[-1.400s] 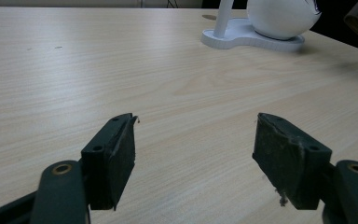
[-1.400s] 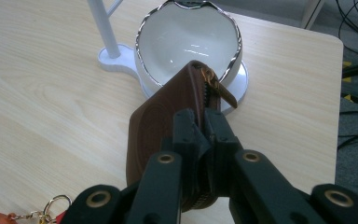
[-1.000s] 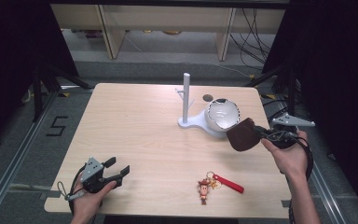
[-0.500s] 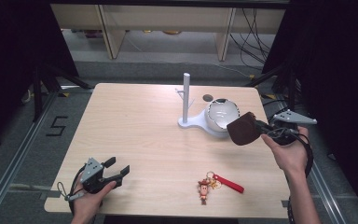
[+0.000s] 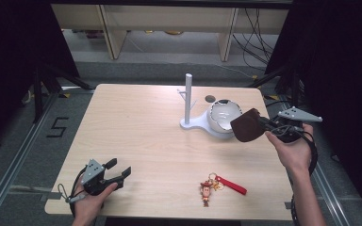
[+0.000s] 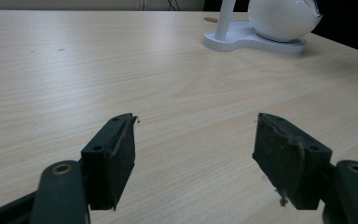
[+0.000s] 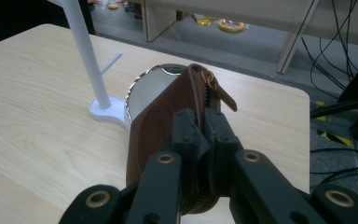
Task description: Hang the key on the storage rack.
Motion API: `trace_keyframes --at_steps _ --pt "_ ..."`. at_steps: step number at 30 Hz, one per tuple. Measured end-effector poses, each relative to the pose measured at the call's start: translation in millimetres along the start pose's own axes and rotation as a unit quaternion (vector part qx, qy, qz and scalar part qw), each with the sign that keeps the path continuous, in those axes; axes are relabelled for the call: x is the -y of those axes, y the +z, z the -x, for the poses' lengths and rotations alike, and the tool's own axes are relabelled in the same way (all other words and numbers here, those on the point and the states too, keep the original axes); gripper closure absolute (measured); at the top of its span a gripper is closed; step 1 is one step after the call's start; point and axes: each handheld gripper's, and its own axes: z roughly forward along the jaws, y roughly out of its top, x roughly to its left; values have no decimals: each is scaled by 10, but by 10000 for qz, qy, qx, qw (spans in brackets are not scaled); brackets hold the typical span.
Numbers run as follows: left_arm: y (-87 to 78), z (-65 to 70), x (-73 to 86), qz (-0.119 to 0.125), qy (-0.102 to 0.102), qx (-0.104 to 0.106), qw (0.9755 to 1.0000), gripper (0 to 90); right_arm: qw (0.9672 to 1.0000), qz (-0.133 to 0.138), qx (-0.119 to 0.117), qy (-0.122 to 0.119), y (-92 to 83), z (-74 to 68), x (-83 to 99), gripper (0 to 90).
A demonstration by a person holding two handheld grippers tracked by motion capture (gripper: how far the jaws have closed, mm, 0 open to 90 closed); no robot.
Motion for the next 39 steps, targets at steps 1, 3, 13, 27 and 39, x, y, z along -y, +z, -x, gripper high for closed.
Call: trace_keyframes --at_steps 1,3,13,27,39 --pt "0 0 0 3 0 -2 10000 284 9998 116 61 -147 9 21 -4 846" --pt "0 0 0 2 0 -2 10000 284 10000 81 13 -39 7 13 -21 847" --pt "-1 -1 0 9 -5 -6 10000 284 9997 198 136 -76 27 33 -92 847" --pt "-3 -4 1 15 -12 1 10000 283 9991 329 153 -213 142 47 -169 847" --pt "-4 -5 2 17 -9 12 10000 283 9992 344 136 -148 323 -7 -236 846"
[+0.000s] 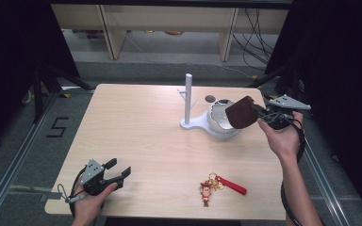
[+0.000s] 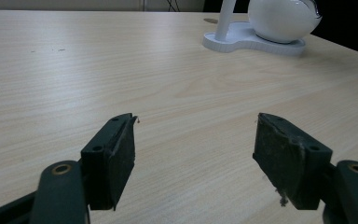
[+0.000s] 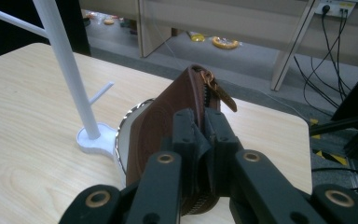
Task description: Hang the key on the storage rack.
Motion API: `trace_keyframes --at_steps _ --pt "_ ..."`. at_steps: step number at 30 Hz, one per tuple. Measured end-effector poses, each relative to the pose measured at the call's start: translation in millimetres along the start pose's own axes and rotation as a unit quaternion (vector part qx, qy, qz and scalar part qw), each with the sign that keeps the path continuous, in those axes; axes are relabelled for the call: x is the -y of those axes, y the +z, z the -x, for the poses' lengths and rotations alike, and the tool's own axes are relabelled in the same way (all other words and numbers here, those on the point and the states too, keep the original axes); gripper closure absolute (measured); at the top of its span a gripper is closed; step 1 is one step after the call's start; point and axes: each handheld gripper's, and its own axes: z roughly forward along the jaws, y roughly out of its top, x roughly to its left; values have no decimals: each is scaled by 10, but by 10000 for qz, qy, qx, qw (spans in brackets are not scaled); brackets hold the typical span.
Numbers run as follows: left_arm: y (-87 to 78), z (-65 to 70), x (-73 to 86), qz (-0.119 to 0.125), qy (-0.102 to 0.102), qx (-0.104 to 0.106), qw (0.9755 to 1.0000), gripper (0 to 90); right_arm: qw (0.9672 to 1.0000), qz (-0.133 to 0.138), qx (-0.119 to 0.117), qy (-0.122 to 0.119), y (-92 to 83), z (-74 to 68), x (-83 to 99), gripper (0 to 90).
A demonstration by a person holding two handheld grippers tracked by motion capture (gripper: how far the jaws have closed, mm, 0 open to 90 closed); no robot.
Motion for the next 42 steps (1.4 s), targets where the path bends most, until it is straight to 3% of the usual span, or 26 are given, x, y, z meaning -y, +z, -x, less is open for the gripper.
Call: trace_keyframes --at_steps 4,8,9,10,14,19,20,24,25,27,34,35,37,38,42 --pt "5 -2 3 39 -4 29 10000 283 10000 15 -5 -47 59 6 0 847" --pt "0 -2 2 25 -16 32 10000 283 10000 26 -5 65 126 -14 2 846" --pt "6 -3 4 51 -21 51 10000 283 10000 59 -18 -35 157 3 1 846" --pt "8 -1 5 58 -23 42 10000 282 10000 -4 16 87 163 -15 3 846" --pt "3 6 4 26 -23 -1 10000 281 9998 -16 -31 173 241 -21 12 846" --pt "5 5 5 36 -38 0 10000 281 10000 -52 -58 47 325 -22 21 845" --pt "5 5 5 36 -38 0 10000 280 9998 -72 -76 139 342 -40 25 845" --pt "4 5 5 37 -44 1 10000 280 9999 -66 -81 119 404 -56 32 845" --pt "4 5 5 40 -34 4 10000 279 10000 -11 -58 10 423 -46 33 845" --pt "4 5 5 40 -39 5 10000 279 9999 -83 -76 112 447 -67 32 844" --pt "3 3 5 35 -47 3 10000 279 9999 -109 -66 60 519 -80 26 844" --pt "3 5 5 41 -45 4 10000 279 9999 -103 -45 -103 556 -73 33 843" --pt "4 6 6 37 -43 6 10000 279 9999 -140 -53 37 559 -97 37 843" --pt "3 6 5 35 -38 8 10000 279 9999 -128 -21 -84 577 -87 44 842" --pt "8 -1 7 65 -51 44 10000 278 9998 -139 14 -125 645 -104 71 842"
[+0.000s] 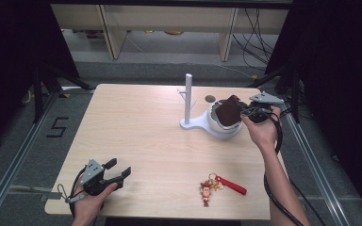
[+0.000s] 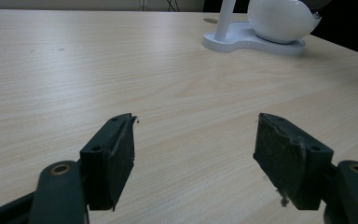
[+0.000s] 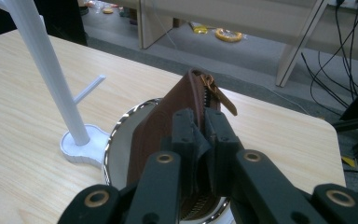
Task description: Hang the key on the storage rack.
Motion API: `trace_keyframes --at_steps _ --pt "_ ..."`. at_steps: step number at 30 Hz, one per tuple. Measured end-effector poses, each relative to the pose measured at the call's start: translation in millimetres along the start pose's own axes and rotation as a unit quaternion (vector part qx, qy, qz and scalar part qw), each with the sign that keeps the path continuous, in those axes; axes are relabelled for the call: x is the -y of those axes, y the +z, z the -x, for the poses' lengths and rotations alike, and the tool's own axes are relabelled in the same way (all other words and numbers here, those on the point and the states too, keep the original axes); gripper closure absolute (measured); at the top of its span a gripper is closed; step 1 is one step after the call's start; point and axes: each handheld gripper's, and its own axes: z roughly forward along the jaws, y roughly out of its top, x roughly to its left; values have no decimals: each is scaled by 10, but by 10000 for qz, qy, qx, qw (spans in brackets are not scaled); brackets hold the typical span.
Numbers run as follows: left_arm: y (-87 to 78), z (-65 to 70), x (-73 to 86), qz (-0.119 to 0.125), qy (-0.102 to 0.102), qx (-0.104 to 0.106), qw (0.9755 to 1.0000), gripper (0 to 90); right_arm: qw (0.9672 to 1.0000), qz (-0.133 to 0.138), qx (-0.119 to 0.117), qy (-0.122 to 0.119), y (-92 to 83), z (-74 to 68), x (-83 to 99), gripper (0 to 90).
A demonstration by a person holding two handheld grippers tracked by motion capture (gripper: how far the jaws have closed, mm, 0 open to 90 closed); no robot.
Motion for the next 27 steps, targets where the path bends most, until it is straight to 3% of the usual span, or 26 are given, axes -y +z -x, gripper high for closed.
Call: trace_keyframes --at_steps 1,2,4,6,14,15,18,22,23,24,26,27 --pt "0 1 0 2 1 -2 10000 278 10000 53 30 68 20 -16 8 842" --pt "0 2 0 3 0 -3 10000 278 10000 10 -6 -91 27 5 5 842" --pt "0 3 1 2 -4 -9 10000 278 10000 -48 -8 -12 30 -9 9 841" --pt "0 4 1 4 -5 -8 10000 278 10000 62 11 41 66 -28 24 842" --pt "-5 7 -1 -24 21 -33 10000 278 9999 -44 -89 48 87 -31 53 840" --pt "-5 8 -1 -28 27 -39 10000 278 9999 73 -51 -85 118 -18 75 838" --pt "-5 9 -1 -26 36 -39 10000 278 9999 99 -75 -23 126 -8 87 827" --pt "-4 11 0 -23 45 -34 10000 278 10000 24 -59 1 130 57 127 761" --pt "-3 12 0 -27 42 -35 10000 278 9999 51 18 -94 145 92 147 736" --pt "-3 13 -1 -37 46 -34 10000 278 9999 -60 40 -84 160 124 173 676" --pt "-2 14 -1 -34 48 -36 10000 278 9997 -243 58 -54 183 152 214 657" --pt "-2 13 -1 -35 45 -37 10000 278 9992 -390 25 103 187 137 235 646"
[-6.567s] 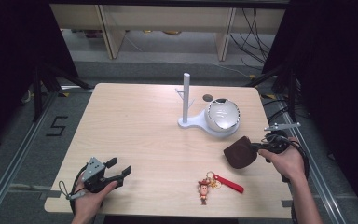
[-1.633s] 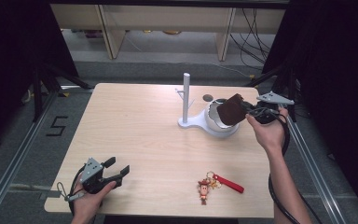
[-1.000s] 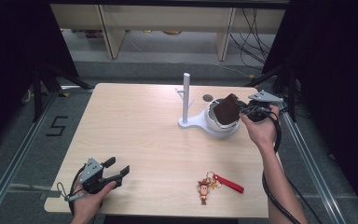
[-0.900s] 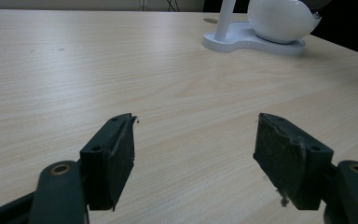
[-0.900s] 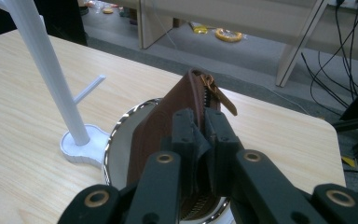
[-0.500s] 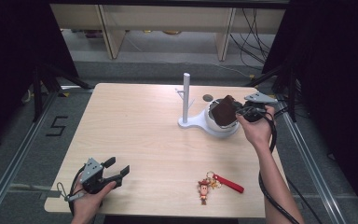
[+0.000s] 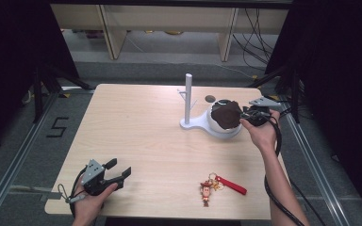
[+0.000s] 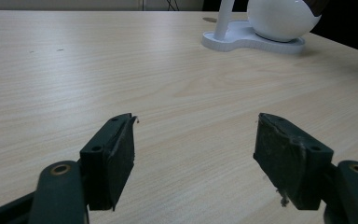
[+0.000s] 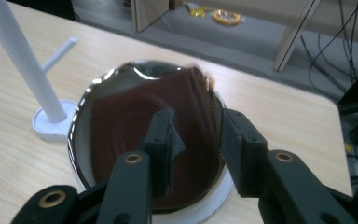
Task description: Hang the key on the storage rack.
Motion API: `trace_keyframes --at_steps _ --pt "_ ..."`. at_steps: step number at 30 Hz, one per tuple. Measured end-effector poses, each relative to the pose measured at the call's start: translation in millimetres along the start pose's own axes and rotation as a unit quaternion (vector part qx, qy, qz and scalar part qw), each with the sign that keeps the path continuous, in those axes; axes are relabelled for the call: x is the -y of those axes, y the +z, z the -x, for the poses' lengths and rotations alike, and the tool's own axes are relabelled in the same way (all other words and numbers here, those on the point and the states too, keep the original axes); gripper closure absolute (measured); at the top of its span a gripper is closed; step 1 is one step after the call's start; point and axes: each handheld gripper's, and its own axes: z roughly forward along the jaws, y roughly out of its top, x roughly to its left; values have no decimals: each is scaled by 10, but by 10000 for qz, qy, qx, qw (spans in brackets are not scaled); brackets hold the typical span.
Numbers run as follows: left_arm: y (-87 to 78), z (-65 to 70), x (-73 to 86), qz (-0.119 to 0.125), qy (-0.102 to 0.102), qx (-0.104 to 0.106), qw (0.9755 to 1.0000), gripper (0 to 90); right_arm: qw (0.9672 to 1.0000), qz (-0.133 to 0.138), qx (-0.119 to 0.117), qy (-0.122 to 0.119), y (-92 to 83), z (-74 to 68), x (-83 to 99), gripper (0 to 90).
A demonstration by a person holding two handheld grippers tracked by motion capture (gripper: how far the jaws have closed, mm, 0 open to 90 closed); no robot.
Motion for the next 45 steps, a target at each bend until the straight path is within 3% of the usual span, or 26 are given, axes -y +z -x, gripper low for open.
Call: trace_keyframes --at_steps 4,5,11,12,17,21,23,27,32,33,39,43,45 --pt "1 0 0 3 -10 1 10000 278 10000 -43 -6 57 18 -7 47 606" --pt "1 0 0 3 -10 1 10000 278 9999 107 32 -49 34 4 54 603" --pt "1 3 1 14 -8 16 10000 277 9999 18 -117 -33 -22 27 37 576" --pt "4 4 0 5 -8 18 10000 277 9995 -156 -221 135 -56 19 37 558" --pt "6 4 -1 -8 6 24 10000 277 9988 -295 -308 240 -104 24 81 543" --pt "16 6 -2 12 34 20 10000 276 9965 -603 -445 380 -163 10 169 541" --pt "16 6 -7 -24 44 10 10000 275 9962 -666 -444 331 -171 12 189 540" --pt "18 27 -41 -30 76 39 10000 271 9922 -995 -580 482 -245 -59 247 532" --pt "31 56 -61 -40 128 111 9998 265 9911 -1074 -669 404 -287 -128 312 523" --pt "34 62 -64 -43 134 120 9998 265 9892 -1178 -683 540 -306 -159 320 521" --pt "57 81 -74 -56 170 187 9997 264 9891 -1256 -621 442 -333 -201 360 516" --pt "45 119 -91 -42 204 258 9995 264 9879 -1303 -709 458 -357 -229 378 518" --pt "38 141 -97 -64 187 315 9993 271 9873 -1318 -673 579 -375 -279 377 522"
